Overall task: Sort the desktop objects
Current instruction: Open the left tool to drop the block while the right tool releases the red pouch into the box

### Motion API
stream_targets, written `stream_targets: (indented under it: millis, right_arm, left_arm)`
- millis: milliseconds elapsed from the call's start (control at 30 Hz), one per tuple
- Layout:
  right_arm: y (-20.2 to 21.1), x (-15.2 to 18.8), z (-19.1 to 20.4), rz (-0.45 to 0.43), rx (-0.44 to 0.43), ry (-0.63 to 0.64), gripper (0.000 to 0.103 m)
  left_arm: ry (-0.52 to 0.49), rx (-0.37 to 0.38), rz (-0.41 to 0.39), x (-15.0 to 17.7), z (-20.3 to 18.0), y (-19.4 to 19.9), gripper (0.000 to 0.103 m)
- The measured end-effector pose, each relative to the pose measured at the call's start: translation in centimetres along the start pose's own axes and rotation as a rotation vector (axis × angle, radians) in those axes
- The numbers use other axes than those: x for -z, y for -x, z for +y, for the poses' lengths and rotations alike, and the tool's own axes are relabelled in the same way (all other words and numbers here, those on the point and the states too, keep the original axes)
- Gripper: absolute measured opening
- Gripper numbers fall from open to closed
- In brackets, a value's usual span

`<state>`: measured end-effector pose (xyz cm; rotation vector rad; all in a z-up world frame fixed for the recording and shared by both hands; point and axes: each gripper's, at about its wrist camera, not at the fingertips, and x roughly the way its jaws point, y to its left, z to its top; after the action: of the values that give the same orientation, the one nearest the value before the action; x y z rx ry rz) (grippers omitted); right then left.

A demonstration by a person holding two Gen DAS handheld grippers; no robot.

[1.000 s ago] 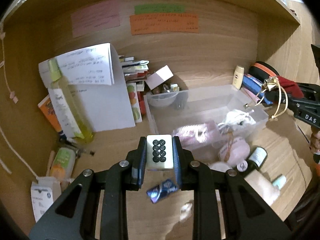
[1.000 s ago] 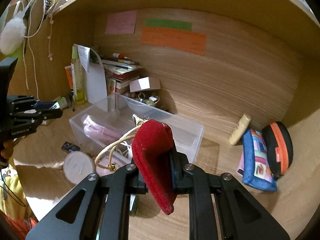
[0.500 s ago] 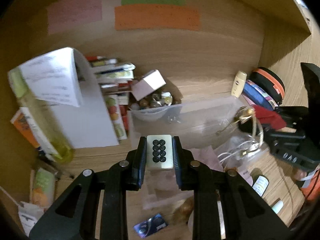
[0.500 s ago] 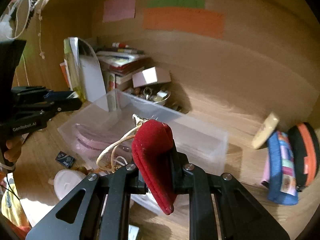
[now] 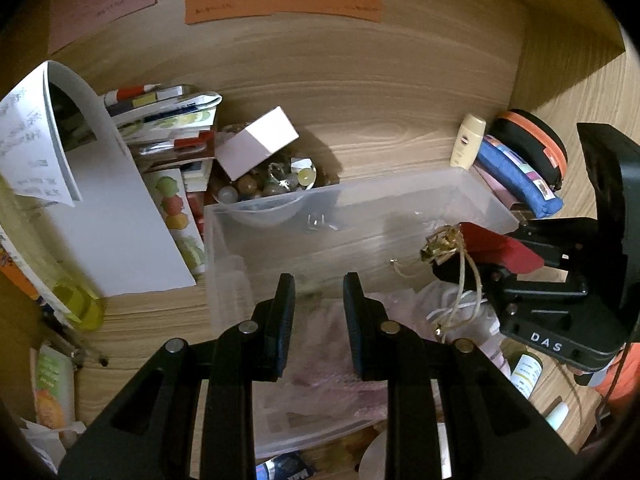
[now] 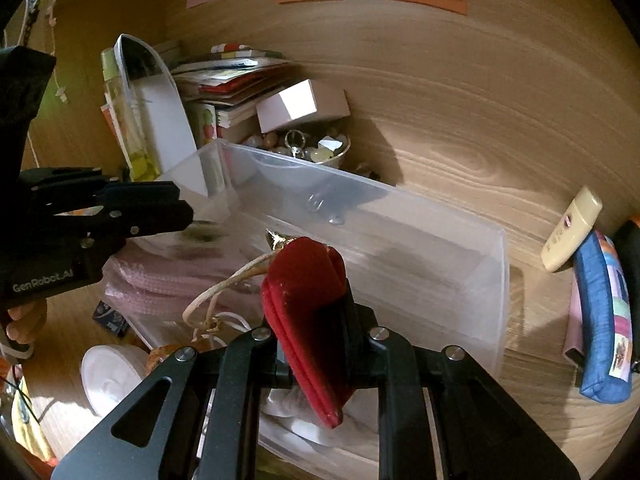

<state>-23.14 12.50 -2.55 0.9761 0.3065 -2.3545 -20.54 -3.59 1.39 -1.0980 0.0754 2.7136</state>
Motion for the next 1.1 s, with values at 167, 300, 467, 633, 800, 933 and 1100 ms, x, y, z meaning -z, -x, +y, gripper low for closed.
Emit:
stream_targets:
  millis: [167, 300, 467, 633, 800, 933, 1100]
  right_arm:
    - [0.0, 0.1, 0.4, 0.007, 0.003, 0.023, 0.024]
    - [0.1, 0.2, 0.5, 0.009, 0.031, 0.020, 0.052]
    - [0.6, 0.0, 0.6, 0.008, 0.043, 0.007, 0.077]
    - [1.0, 0.0, 1.9, 0.010, 0.118, 0.047, 0.082]
    - [1.7, 0.2, 3.0, -0.002, 0.196, 0.098, 0.084]
    - [2.7, 0.5, 3.2, -0.005, 0.221, 0.094, 0.086]
    - [4.4, 1.1, 3.0, -0.006, 0.240, 0.069, 0.087]
  left_arm:
    - [0.003, 0.002, 0.010, -0.1, -0.2, -0.2, 0.024]
    - [0.002, 0.003, 0.012, -0.1, -0.4, 0.2, 0.024]
    - [-0.005, 0.004, -0.005, 0.0, -0.6, 1.5, 0.034]
    - [-0.008, -0.012, -0.043, 0.3, -0.7, 3.5, 0.047]
    - [-0.009, -0.038, -0.085, 0.9, -0.8, 5.5, 0.068]
    - [-0.005, -0.052, -0.108, 1.5, -0.7, 6.8, 0.079]
    - [-0.008, -0.068, -0.136, 2.3, -0.9, 8.1, 0.085]
